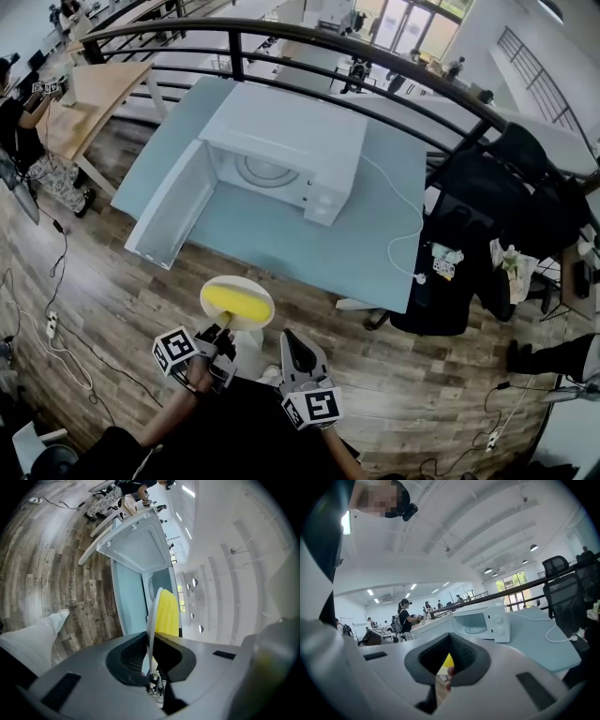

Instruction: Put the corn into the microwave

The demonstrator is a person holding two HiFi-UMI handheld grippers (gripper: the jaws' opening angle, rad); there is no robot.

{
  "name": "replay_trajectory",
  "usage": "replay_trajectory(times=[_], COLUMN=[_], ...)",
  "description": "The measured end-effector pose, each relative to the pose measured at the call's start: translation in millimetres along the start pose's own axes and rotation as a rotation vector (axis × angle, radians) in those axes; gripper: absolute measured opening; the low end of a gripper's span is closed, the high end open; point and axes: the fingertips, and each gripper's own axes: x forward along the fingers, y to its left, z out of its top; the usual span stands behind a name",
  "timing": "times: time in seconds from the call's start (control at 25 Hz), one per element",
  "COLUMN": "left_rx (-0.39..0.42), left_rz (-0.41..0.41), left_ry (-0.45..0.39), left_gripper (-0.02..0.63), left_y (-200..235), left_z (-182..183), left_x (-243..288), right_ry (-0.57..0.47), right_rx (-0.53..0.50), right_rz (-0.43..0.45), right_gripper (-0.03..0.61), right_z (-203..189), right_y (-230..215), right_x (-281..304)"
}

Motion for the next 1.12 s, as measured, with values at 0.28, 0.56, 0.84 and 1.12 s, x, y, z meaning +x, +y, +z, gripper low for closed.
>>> replay_trajectory(times=[0.28,0.56,0.84,1.12], left_rx=[0.008,0.013,0.029,0.036], left_rz=[0.012,0.003,-0.008,-0.023], left_ry=[0.025,0.058,0.093,0.127], left_gripper=[0.025,0.025,0.025,0.025], left_y=[-12.8,-21.1,-30.5,-39.8], left_z=[28.9,58.5,86.3,108.4], left_x=[25.5,49.7,71.8,94.5], right_ry=[0.0,-0.001,-0.009,-0.021], right_rx=[0.01,0.014,0.004,-0.002], right_rz=[-0.031,-0.054,-0.076,-0.109], right_gripper=[0.009,0.009,0.009,0.009], right_z=[11.3,20.7,29.5,36.7], right_y=[-7.4,-8.5,-4.3,-6.8], right_x=[33.8,69.8,102.4,128.6])
